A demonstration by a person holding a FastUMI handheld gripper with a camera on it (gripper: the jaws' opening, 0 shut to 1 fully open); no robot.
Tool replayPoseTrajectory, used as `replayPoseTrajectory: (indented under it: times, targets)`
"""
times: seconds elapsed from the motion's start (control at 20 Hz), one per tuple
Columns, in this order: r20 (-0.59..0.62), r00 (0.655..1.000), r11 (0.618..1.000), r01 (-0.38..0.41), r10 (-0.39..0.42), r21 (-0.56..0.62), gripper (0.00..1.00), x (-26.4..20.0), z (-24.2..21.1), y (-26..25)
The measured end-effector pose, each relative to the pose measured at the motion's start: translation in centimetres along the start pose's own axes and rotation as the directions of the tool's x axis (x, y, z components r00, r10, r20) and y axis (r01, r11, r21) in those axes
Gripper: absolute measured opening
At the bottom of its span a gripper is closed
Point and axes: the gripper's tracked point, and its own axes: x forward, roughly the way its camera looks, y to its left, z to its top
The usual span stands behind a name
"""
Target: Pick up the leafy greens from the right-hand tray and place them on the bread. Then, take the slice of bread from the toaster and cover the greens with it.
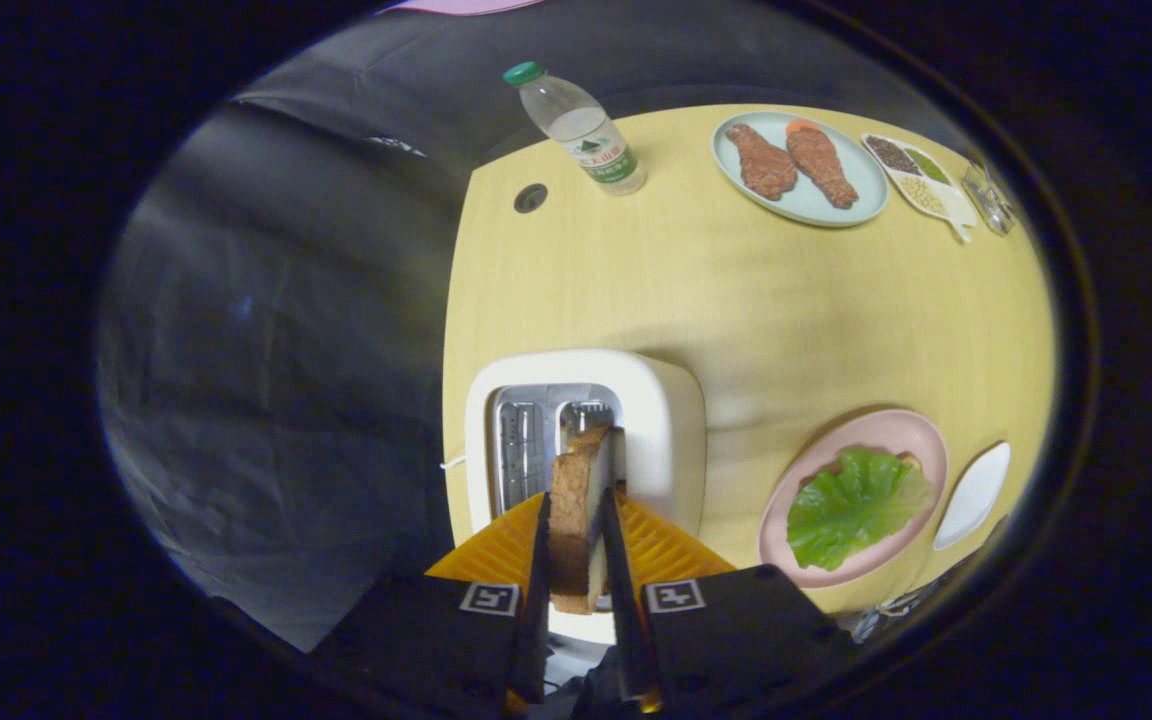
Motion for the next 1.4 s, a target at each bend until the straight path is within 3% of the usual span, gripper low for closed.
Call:
replayPoseTrajectory:
  times: [0.1, 0.25, 0.7, 0.9, 1.2, 1.4]
  targets:
    - [-0.006, 1.000, 1.000, -0.009, 0.009, 0.007, 0.19, -0.1, -0.1, -0.3]
    - [-0.013, 1.000, 0.999, -0.022, 0.022, 0.028, 0.10, -0.6, -0.5, -0.7]
    - [0.004, 0.986, 0.985, -0.168, 0.168, 0.037, 0.10, -6.7, -0.9, -1.1]
    - [0.028, 0.952, 0.948, -0.305, 0.304, 0.087, 0.10, -10.3, -0.8, -1.9]
    - [0.058, 0.939, 0.934, -0.344, 0.339, 0.096, 0.10, -12.5, -1.1, -8.4]
    - [0.040, 0.945, 0.946, -0.325, 0.325, -0.002, 0.10, -11.4, -2.6, -13.3]
